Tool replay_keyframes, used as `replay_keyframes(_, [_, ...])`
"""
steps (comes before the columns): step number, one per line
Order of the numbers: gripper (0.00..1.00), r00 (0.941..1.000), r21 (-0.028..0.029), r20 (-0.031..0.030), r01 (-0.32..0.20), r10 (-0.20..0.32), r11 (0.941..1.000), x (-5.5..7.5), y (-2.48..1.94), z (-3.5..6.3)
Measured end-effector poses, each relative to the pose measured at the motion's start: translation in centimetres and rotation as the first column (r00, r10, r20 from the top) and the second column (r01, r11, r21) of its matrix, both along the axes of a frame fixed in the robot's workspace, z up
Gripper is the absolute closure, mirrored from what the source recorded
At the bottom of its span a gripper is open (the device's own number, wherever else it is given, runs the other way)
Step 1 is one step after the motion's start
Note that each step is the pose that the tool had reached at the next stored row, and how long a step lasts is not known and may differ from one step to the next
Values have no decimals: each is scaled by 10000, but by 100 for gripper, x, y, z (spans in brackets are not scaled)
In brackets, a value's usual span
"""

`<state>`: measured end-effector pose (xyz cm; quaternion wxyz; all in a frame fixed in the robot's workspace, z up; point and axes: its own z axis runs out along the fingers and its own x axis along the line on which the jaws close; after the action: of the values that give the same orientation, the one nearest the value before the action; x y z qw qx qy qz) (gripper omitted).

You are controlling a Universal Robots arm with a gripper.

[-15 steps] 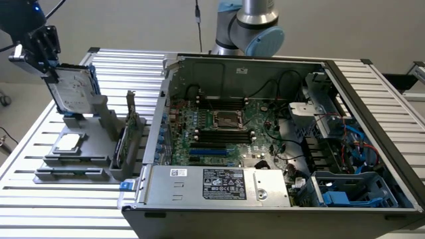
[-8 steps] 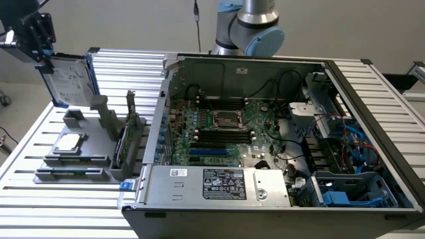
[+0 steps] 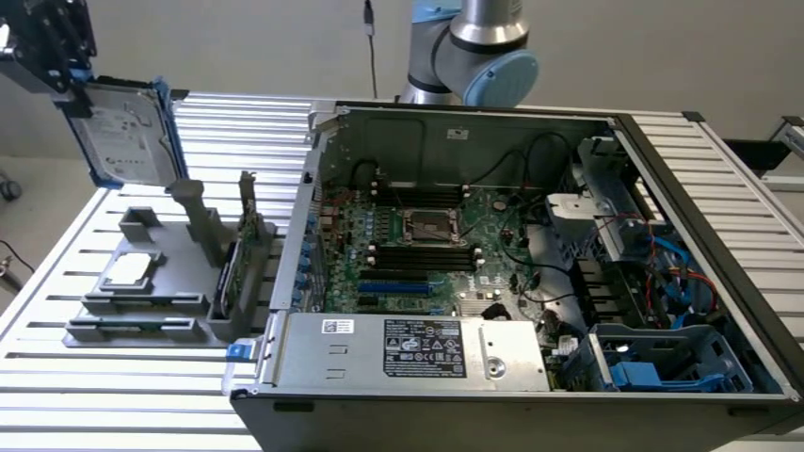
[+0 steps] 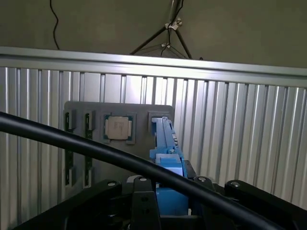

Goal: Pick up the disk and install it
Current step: 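Pick up the disk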

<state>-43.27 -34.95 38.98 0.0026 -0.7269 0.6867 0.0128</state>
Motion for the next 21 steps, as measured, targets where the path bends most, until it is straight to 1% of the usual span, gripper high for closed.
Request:
replay_keyframes(3, [67, 10000, 0, 0, 2, -2, 10000, 63, 0, 96])
replay_keyframes(7, [67, 10000, 0, -1, 2, -2, 10000, 202, -1, 230])
replay_keyframes(21, [67, 10000, -1, -1, 1, -1, 10000, 834, -19, 704])
